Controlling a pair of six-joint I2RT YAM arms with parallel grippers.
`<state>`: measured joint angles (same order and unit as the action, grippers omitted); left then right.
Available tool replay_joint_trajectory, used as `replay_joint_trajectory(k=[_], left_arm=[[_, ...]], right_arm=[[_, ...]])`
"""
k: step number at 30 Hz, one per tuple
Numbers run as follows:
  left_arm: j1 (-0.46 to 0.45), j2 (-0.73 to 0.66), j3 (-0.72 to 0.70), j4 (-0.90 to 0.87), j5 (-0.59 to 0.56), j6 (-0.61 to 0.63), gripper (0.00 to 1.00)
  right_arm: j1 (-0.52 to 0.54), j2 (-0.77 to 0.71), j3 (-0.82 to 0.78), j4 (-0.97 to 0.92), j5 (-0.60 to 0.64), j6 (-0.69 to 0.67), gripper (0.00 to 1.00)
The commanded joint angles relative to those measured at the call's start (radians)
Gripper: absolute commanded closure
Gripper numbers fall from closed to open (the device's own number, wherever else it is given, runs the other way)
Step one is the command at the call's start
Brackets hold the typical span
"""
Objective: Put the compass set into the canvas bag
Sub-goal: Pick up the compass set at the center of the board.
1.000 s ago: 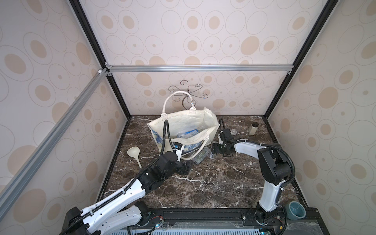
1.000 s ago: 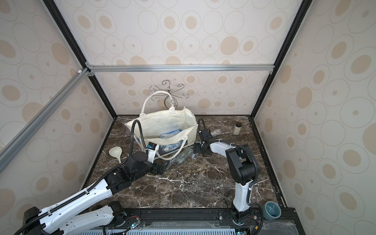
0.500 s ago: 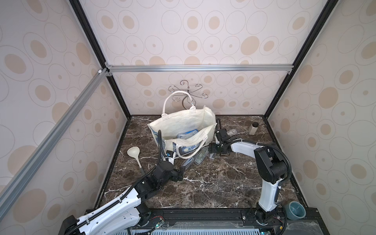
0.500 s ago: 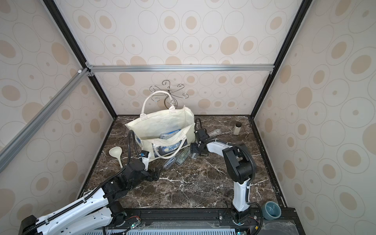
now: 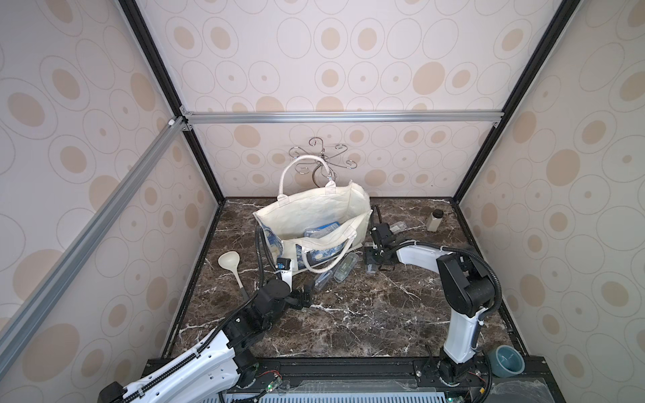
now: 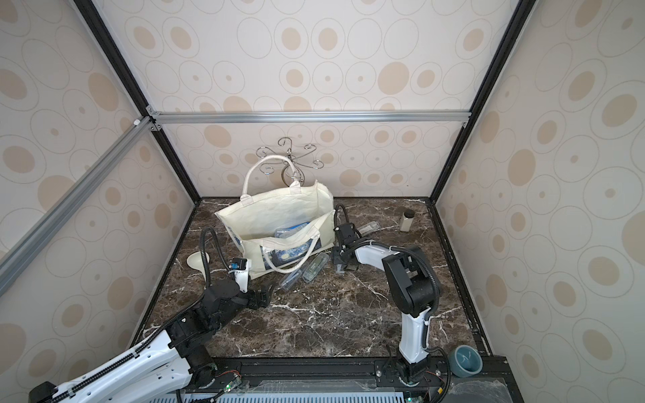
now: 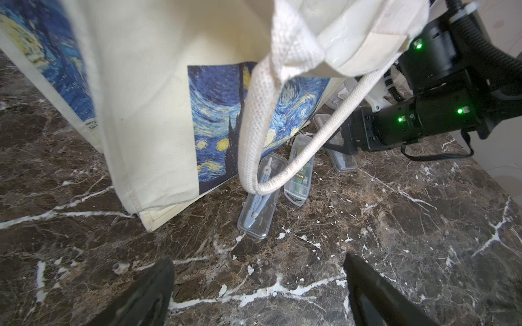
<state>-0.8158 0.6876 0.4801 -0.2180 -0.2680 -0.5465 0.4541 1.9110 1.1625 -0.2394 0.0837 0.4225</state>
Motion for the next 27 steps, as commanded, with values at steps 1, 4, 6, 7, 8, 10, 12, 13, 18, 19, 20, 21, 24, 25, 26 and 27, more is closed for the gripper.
replay_joint_trajectory(k=[1, 4, 6, 7, 8, 10, 12, 13, 18, 19, 20, 21, 24, 25, 26, 27], left_arm=[[-0.008, -0.01, -0.008, 0.029, -0.018, 0.001, 0.06], [-0.008, -0.008, -0.014, 0.029, -0.008, -0.001, 0.06], [-0.008, -0.005, -0.019, 0.03, -0.007, -0.004, 0.06], [-0.008, -0.004, -0.02, 0.03, -0.005, -0.003, 0.06], [-0.008, -0.002, -0.019, 0.032, -0.002, -0.003, 0.06], [-0.007, 0.004, -0.014, 0.027, 0.004, 0.005, 0.06], [-0.008, 0.006, -0.005, 0.009, -0.004, 0.014, 0.06], [-0.008, 0.006, -0.001, 0.0, -0.014, 0.016, 0.06], [-0.007, -0.01, 0.009, -0.023, -0.03, 0.023, 0.06], [-0.008, -0.012, 0.01, -0.025, -0.031, 0.024, 0.06], [-0.008, -0.017, 0.012, -0.028, -0.035, 0.028, 0.06], [-0.007, -0.021, 0.014, -0.034, -0.041, 0.029, 0.06], [-0.008, -0.033, 0.025, -0.055, -0.059, 0.036, 0.06], [-0.008, -0.038, 0.029, -0.061, -0.065, 0.038, 0.06], [-0.008, -0.043, 0.031, -0.064, -0.071, 0.042, 0.06], [-0.008, -0.047, 0.034, -0.066, -0.076, 0.043, 0.06]], right_arm=[[-0.009, 0.012, -0.04, -0.072, 0.006, -0.007, 0.32], [-0.007, 0.033, -0.025, -0.063, -0.03, -0.029, 0.37], [-0.008, 0.042, -0.021, -0.059, -0.044, -0.028, 0.42], [-0.008, 0.042, -0.024, -0.057, -0.045, -0.027, 0.43], [-0.008, 0.042, -0.029, -0.052, -0.043, -0.024, 0.43], [-0.009, 0.036, -0.037, -0.049, -0.035, -0.025, 0.46], [-0.008, 0.027, -0.043, -0.047, -0.023, -0.03, 0.48], [-0.008, 0.021, -0.047, -0.047, -0.018, -0.034, 0.49], [-0.009, -0.012, -0.072, -0.033, 0.001, -0.039, 0.53], [-0.012, -0.019, -0.076, -0.029, 0.004, -0.036, 0.53], [-0.012, -0.027, -0.083, -0.028, 0.005, -0.035, 0.53], [-0.014, -0.035, -0.087, -0.026, 0.006, -0.034, 0.54], [-0.018, -0.062, -0.096, -0.029, 0.011, -0.038, 0.54], [-0.021, -0.074, -0.098, -0.033, 0.013, -0.04, 0.54], [-0.02, -0.088, -0.1, -0.037, 0.018, -0.044, 0.54], [-0.022, -0.1, -0.101, -0.039, 0.023, -0.046, 0.54]])
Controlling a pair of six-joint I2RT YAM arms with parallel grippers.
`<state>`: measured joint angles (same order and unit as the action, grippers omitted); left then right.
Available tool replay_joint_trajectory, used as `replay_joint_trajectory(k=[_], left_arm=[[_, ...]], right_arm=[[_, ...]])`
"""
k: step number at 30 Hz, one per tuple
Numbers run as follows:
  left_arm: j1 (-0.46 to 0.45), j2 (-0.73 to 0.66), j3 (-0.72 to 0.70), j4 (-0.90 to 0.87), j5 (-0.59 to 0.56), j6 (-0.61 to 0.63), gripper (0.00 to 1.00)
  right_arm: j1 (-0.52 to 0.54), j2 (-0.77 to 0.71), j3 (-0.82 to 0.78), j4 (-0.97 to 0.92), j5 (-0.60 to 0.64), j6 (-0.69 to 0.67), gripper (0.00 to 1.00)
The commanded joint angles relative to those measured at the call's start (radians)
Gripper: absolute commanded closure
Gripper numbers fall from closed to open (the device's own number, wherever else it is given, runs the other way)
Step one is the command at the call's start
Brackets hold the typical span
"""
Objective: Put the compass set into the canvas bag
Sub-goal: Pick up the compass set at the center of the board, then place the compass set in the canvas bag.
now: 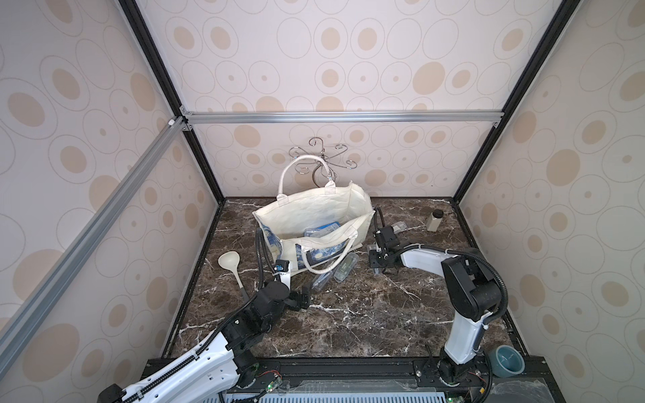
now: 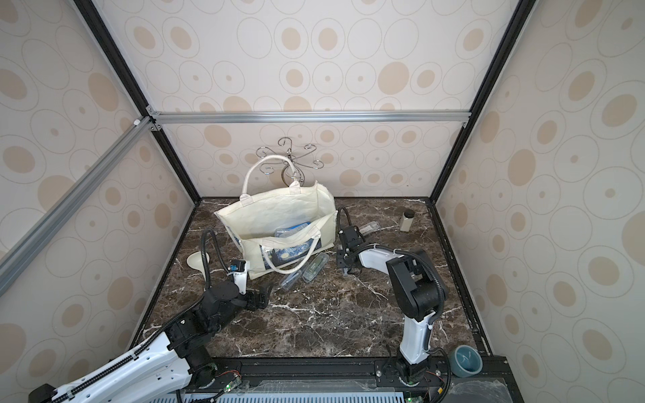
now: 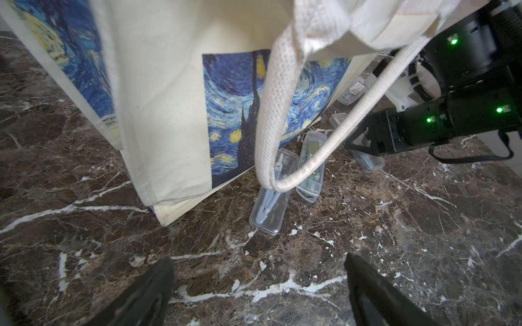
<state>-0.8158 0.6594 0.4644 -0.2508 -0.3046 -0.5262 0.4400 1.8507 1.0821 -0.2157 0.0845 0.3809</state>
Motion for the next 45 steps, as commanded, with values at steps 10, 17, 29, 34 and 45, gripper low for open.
replay_joint_trajectory(k=[10, 17, 29, 34, 45], left_arm=[[-0.008, -0.026, 0.068, -0.02, -0.067, 0.057, 0.05], [-0.008, -0.008, 0.077, 0.002, -0.078, 0.077, 0.05], [-0.008, -0.003, 0.066, 0.018, -0.067, 0.078, 0.05], [-0.007, -0.001, 0.06, 0.027, -0.066, 0.077, 0.05], [-0.008, -0.015, 0.041, 0.031, -0.074, 0.055, 0.05]], right_arm=[[-0.018, -0.224, -0.039, -0.099, 0.05, -0.028, 0.54], [-0.014, -0.371, 0.011, -0.165, 0.045, -0.08, 0.55], [0.051, -0.448, 0.252, -0.245, 0.059, -0.208, 0.56], [0.117, -0.394, 0.393, -0.273, 0.05, -0.291, 0.56], [0.253, -0.16, 0.646, -0.273, -0.105, -0.431, 0.56]])
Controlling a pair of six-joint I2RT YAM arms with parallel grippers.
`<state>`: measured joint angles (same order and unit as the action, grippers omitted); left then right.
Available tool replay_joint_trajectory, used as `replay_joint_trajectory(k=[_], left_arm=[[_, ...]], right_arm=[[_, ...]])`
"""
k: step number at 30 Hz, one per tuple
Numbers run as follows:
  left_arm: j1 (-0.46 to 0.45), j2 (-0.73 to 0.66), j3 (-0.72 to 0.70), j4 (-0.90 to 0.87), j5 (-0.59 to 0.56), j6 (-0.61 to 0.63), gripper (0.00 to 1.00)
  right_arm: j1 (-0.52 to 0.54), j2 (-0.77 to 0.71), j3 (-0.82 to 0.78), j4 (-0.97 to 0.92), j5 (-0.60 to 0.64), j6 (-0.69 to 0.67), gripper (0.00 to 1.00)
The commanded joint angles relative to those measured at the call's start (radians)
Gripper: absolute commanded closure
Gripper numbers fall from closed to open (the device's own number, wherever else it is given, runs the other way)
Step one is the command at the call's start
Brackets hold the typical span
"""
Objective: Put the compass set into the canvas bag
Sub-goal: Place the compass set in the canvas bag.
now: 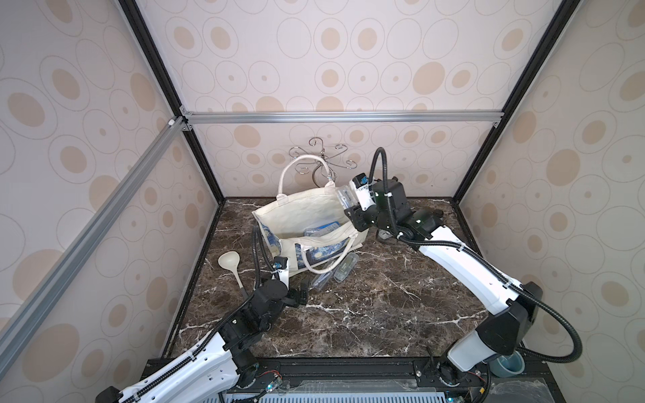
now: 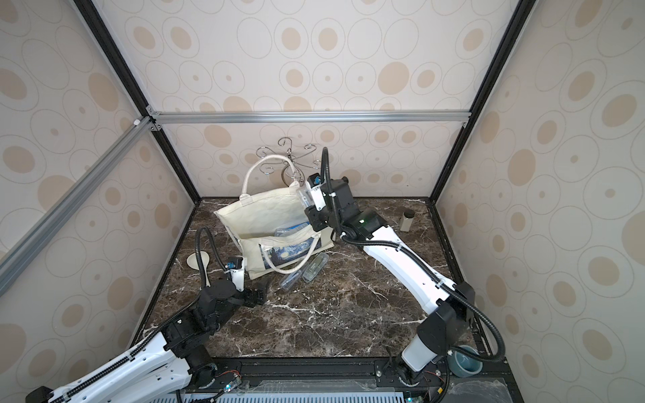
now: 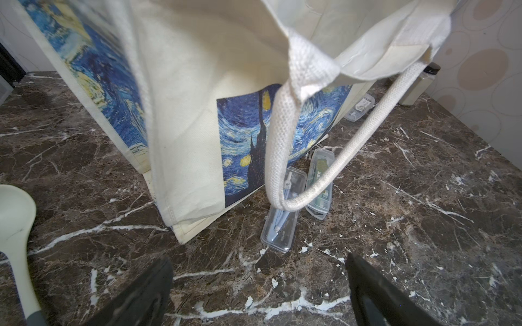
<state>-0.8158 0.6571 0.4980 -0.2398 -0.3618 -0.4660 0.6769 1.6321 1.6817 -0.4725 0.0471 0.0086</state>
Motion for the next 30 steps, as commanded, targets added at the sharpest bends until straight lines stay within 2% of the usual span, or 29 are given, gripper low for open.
replay_joint_trajectory(k=[1, 6, 11, 15, 21, 30], left_arm=[[-0.007, -0.016, 0.003, 0.022, -0.017, -0.007, 0.05], [-0.007, -0.031, -0.011, 0.044, -0.021, -0.01, 0.05], [-0.007, -0.018, -0.018, 0.063, -0.018, -0.011, 0.05], [-0.008, 0.005, -0.013, 0.066, -0.017, -0.006, 0.05], [-0.008, 0.033, -0.006, 0.078, -0.015, 0.0, 0.05], [-0.008, 0.038, -0.006, 0.086, -0.016, -0.007, 0.05]], right_arm=[[0.022, 0.092, 0.07, -0.019, -0.091, -0.062, 0.56], [0.033, 0.248, 0.184, -0.062, -0.193, -0.074, 0.55], [0.034, 0.36, 0.213, -0.079, -0.228, -0.109, 0.54], [0.031, 0.412, 0.199, -0.086, -0.158, -0.122, 0.53], [0.027, 0.481, 0.21, -0.122, 0.023, -0.126, 0.52], [0.027, 0.518, 0.23, -0.149, -0.029, -0.129, 0.46]])
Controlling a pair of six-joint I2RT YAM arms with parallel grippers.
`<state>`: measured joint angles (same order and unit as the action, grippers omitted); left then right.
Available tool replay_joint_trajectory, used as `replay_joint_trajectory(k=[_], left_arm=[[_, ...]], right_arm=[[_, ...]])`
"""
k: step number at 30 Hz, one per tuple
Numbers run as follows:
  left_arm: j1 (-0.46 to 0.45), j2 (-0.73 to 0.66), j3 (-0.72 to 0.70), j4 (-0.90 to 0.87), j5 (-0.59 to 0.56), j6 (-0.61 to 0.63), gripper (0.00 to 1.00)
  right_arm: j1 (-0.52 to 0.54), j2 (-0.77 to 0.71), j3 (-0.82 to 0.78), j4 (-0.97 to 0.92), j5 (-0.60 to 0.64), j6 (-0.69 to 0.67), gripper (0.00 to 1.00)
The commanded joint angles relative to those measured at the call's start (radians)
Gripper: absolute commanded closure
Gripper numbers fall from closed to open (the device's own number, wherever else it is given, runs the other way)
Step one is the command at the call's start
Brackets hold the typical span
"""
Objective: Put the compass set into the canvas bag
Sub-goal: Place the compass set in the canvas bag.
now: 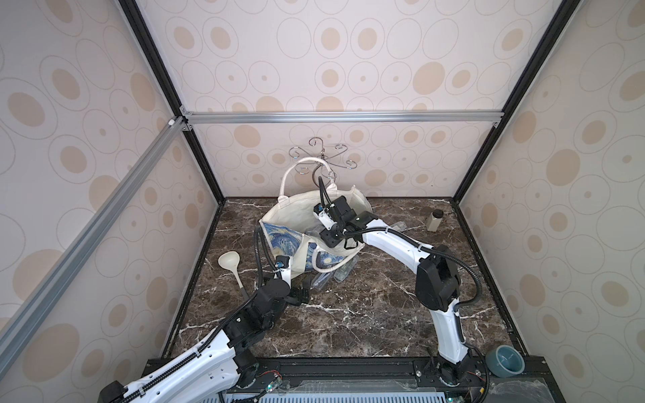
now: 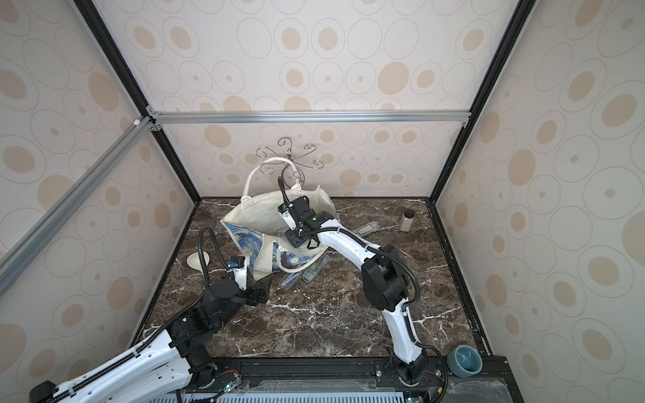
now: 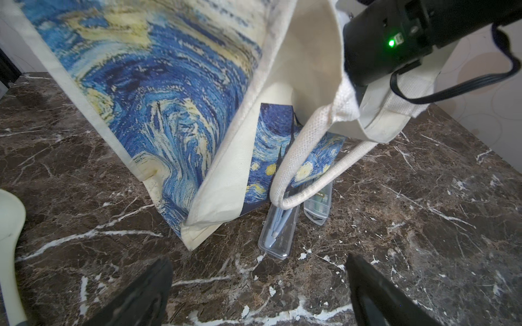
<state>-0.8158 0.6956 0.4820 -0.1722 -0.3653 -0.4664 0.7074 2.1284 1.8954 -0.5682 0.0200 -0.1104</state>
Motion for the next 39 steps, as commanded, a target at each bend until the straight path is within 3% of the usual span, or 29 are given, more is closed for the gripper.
replay_joint_trajectory(k=[1, 12, 24, 29, 35, 39], left_arm=[[-0.008, 0.001, 0.01, 0.02, -0.011, -0.007, 0.05], [-0.008, 0.018, 0.02, 0.014, -0.003, -0.023, 0.05], [-0.008, 0.071, 0.026, 0.046, 0.033, -0.011, 0.05], [-0.008, 0.09, 0.021, 0.07, 0.053, 0.006, 0.04], [-0.007, 0.111, 0.02, 0.116, 0.09, 0.034, 0.01], [-0.006, 0.131, 0.017, 0.159, 0.122, 0.057, 0.0]], right_arm=[[-0.003, 0.019, 0.015, -0.05, -0.005, -0.007, 0.46], [-0.008, -0.074, 0.02, 0.0, -0.021, 0.026, 0.37], [-0.034, -0.335, -0.113, 0.12, 0.023, 0.076, 0.35], [-0.113, -0.477, -0.241, 0.185, 0.062, 0.152, 0.35], [-0.251, -0.649, -0.452, 0.29, 0.125, 0.268, 0.28], [-0.35, -0.696, -0.542, 0.297, 0.139, 0.333, 0.26]])
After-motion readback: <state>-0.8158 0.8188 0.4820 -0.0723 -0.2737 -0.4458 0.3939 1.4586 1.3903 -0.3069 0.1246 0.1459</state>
